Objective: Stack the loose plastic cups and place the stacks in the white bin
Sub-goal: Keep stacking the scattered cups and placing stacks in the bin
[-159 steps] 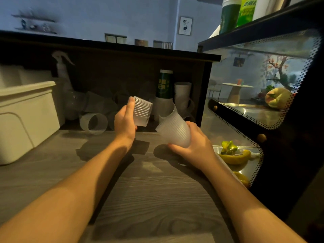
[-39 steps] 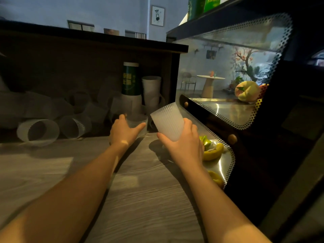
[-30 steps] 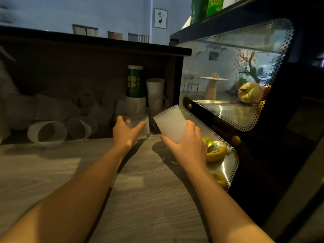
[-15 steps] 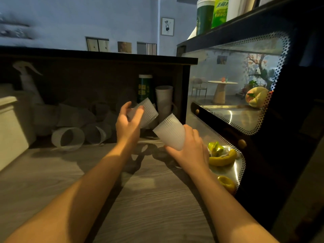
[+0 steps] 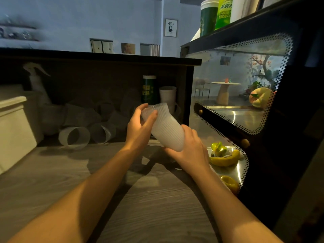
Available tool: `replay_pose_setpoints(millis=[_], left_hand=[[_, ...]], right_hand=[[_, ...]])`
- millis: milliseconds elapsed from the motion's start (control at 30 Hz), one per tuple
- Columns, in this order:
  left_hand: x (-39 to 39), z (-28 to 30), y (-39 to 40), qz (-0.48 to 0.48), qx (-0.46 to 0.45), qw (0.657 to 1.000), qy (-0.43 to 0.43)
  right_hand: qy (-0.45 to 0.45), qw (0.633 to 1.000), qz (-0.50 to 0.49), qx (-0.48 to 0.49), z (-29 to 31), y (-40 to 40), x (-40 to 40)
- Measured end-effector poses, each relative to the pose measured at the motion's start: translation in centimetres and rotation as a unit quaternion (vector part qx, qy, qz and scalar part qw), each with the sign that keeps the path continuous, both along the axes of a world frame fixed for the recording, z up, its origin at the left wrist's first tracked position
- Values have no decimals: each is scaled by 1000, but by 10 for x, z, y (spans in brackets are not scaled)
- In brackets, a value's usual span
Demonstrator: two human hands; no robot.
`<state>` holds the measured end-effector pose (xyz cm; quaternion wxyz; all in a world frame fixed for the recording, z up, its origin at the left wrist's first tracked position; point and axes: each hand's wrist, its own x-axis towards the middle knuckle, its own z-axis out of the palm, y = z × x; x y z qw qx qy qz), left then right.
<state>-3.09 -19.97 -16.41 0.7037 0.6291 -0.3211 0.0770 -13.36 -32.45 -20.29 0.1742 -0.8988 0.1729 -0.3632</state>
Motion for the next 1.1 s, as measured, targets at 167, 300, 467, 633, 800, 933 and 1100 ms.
replay_pose_setpoints(millis=[167, 300, 467, 633, 800, 933, 1100], left_hand=[[-5, -1, 0, -2, 5, 1000, -31], [-12, -6, -6, -8, 56, 995, -88], [-11, -12, -5, -49, 114, 989, -76], [-7, -16, -5, -51, 123, 990, -42], [16, -26, -4, 40, 157, 986, -22], [34, -32, -8, 62, 198, 978, -4], [60, -17, -23, 104, 240, 964, -45]], right_hand=[[-24, 999, 25, 34, 1, 1, -1], [-35, 997, 29, 55, 2, 2, -2], [-33, 997, 17, 66, 1, -4, -3], [-76, 990, -55, 102, 7, -11, -6], [-103, 977, -111, 151, 9, -19, -12], [-86, 981, -115, 133, 9, -16, -11], [-77, 979, -143, 123, 11, -15, -11]])
